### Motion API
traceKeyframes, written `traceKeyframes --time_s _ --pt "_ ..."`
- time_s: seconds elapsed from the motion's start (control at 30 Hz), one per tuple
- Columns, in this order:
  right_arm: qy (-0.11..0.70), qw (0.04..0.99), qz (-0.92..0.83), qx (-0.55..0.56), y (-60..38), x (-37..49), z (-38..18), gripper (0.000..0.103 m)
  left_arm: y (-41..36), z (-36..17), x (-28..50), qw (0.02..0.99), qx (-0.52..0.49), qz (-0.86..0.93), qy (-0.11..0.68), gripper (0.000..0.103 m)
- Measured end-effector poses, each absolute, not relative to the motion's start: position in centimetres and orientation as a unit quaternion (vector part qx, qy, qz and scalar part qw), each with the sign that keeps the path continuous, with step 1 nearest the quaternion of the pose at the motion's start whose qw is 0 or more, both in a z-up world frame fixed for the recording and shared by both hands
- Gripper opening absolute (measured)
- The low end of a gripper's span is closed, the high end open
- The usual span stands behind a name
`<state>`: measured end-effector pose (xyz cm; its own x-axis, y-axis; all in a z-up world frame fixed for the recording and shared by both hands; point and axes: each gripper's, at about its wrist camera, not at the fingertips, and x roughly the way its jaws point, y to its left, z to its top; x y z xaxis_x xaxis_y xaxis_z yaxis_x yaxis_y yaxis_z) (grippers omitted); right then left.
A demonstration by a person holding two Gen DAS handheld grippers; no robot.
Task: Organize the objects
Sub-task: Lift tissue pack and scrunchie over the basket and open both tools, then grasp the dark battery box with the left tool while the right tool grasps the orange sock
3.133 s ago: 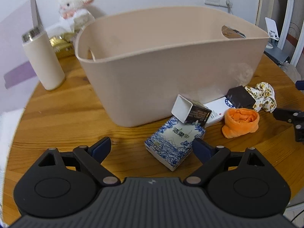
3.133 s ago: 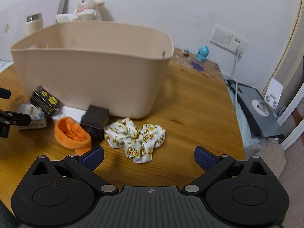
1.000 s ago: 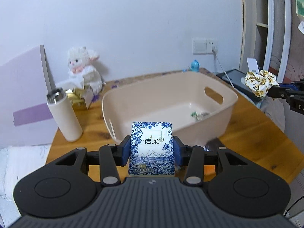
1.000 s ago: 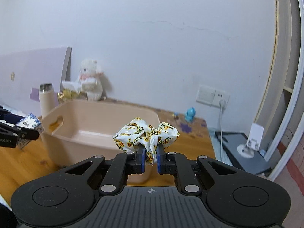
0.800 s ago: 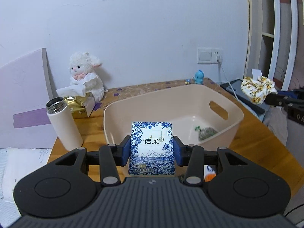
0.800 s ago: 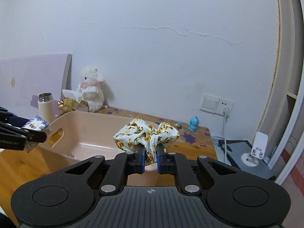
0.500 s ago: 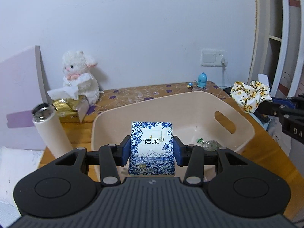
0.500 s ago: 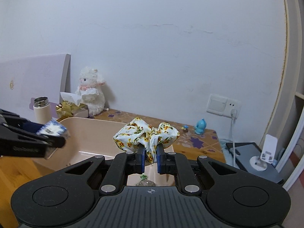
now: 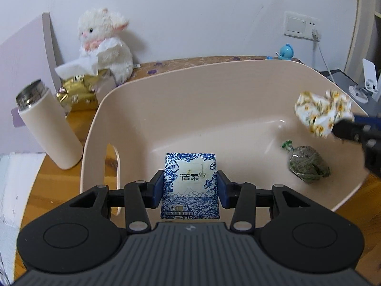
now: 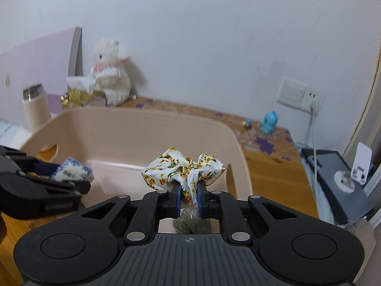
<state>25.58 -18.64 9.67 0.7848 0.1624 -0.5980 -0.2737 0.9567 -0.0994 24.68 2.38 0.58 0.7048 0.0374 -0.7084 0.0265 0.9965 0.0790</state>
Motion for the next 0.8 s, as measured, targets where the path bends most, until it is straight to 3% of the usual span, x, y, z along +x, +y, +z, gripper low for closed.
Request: traceKeyframes --time_s 0.03,0.1,0.13,0.2,0.27,0.4,0.53,0.8 --pt "0.311 0.939 0.115 -0.092 -18.6 25.7 9.2 0.018 2.5 0.5 24.8 0.922 0.038 0.004 0.386 0.048" --pt "0.315 0.938 0.115 -0.093 -18.5 25.8 8.9 0.034 2.7 0.6 24.5 0.924 0.036 0.006 0.382 0.049" --pt "0.316 0.937 0.118 -0.091 -18.5 25.8 8.8 0.036 2.6 0.8 24.4 0.926 0.036 0.007 0.377 0.052" --pt "0.317 0.937 0.123 -0.084 -18.7 25.6 8.9 0.042 2.4 1.5 23.6 0.932 0.033 0.003 0.361 0.060" --pt "0.310 0.939 0.127 -0.080 -19.0 24.9 9.4 0.050 2.1 2.4 22.7 0.937 0.036 0.009 0.346 0.078" --pt "0.291 0.945 0.126 -0.083 -19.7 23.0 10.5 0.063 1.7 4.3 20.3 0.948 0.046 0.015 0.316 0.080" --pt "0.283 0.947 0.128 -0.075 -20.7 21.1 11.3 0.068 2.0 5.9 18.1 0.951 0.040 0.020 0.305 0.087" --pt "0.284 0.946 0.134 -0.080 -21.1 17.1 11.2 0.073 2.5 7.2 14.4 0.955 0.027 0.027 0.295 0.091"
